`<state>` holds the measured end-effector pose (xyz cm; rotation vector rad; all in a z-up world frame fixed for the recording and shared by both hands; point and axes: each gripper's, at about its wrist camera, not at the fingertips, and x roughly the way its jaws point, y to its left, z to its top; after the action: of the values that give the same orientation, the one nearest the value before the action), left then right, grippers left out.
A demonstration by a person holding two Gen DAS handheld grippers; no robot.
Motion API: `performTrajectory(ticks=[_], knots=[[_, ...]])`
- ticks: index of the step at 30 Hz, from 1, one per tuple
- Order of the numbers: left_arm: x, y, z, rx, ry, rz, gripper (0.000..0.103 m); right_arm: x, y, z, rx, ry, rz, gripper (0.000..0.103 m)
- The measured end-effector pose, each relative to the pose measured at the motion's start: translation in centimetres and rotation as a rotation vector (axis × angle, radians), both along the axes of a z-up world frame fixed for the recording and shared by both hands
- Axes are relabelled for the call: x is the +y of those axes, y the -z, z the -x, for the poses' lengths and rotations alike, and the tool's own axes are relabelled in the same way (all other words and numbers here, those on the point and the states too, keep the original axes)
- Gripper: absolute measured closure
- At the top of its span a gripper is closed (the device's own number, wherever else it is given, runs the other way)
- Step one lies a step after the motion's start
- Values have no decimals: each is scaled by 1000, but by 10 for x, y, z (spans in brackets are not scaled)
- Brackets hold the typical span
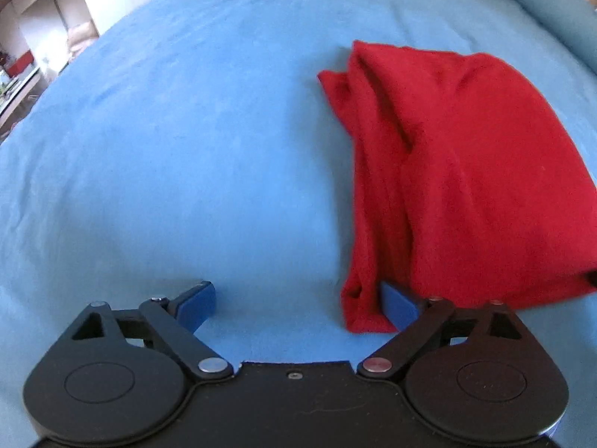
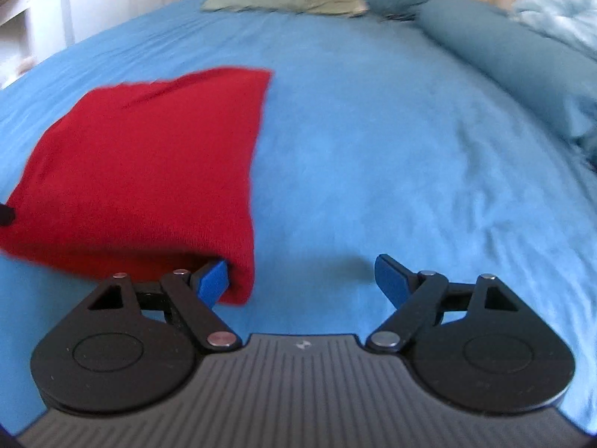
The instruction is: Fold small clothes
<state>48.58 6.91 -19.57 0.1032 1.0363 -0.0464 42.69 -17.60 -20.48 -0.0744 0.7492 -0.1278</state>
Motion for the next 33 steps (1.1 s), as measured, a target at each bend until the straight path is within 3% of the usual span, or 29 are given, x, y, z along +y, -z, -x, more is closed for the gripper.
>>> performTrajectory(ticks=[6, 11, 13, 17, 20, 24, 26, 29, 33], knots=[[-5, -3, -4, 1, 34, -36, 5, -7, -1, 6, 27, -140, 68, 3], [-3, -34, -1, 9, 58, -54, 7, -27, -11, 16, 100, -189, 99, 2], [-2, -54, 1, -22, 96, -34, 6, -38, -31, 23, 111, -216, 36, 1], [2, -96, -20, -50, 167, 101, 0, -58, -80, -3, 115, -263, -191, 0], [0, -96, -53, -8, 183, 181, 0, -66, -98, -47, 146, -241, -360, 0], [-6, -70, -97, 62, 174, 259, 2, -68, -76, -113, 270, -189, -550, 0], [-7, -53, -111, 107, 147, 281, 15, -65, -55, -131, 315, -161, -625, 0], [-7, -39, -116, 158, 132, 320, 21, -58, -31, -148, 339, -143, -643, 0], [-10, -25, -122, 167, 146, 366, 21, -51, -14, -157, 354, -150, -673, 9]])
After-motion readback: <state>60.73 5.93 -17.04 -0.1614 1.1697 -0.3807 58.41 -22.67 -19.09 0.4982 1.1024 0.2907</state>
